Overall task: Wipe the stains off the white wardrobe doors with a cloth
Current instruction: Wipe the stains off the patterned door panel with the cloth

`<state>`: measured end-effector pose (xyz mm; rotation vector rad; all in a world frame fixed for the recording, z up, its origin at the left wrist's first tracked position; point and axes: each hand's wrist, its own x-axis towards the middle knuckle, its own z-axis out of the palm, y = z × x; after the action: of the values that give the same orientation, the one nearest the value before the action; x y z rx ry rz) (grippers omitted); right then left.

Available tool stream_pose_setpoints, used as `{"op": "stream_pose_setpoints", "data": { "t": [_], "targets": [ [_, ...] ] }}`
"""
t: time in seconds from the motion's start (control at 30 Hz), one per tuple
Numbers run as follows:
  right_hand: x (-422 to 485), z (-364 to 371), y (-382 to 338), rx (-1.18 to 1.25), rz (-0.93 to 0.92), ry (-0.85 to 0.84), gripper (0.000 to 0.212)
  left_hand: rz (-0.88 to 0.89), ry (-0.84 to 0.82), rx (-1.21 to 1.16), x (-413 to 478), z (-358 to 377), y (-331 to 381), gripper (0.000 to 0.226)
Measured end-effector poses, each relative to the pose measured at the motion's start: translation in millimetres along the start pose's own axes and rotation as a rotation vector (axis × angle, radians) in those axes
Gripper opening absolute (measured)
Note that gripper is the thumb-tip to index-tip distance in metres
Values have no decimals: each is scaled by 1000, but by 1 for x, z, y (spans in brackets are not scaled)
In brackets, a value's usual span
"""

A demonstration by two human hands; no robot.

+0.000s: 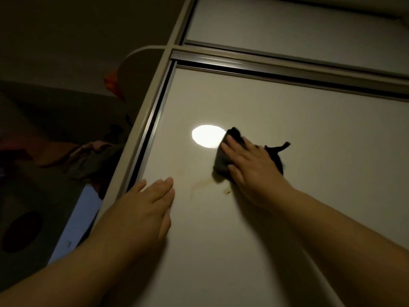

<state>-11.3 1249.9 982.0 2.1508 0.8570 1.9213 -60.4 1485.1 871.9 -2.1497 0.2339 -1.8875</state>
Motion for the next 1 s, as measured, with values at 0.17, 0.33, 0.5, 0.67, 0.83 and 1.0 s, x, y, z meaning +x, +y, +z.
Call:
{"op": "stream_pose_setpoints", "data": {
  "t": [0.17,0.33,0.5,0.67,0.83,1.0],
  "targets": [
    [55,-1,-13,24,201,-6,52,23,10,34,1,-4,-2,49],
    [90,8,-77,65,30,-35,53,37,-3,51,-7,-4,-8,47],
    [49,16,-104,22,-142,-55,53,-7,-17,-4,-6,-7,-4,49],
    [18,10,-63,-21,-142,-64,52,13,-5,6,-6,-9,-4,47],
    [30,0,-50,18,89,-115,53,-7,-30,9,-7,-7,-5,49],
    [-12,19,-83,-43,-133,-55,55,-33,-51,-43,-7,-11,-2,52]
  ]
}}
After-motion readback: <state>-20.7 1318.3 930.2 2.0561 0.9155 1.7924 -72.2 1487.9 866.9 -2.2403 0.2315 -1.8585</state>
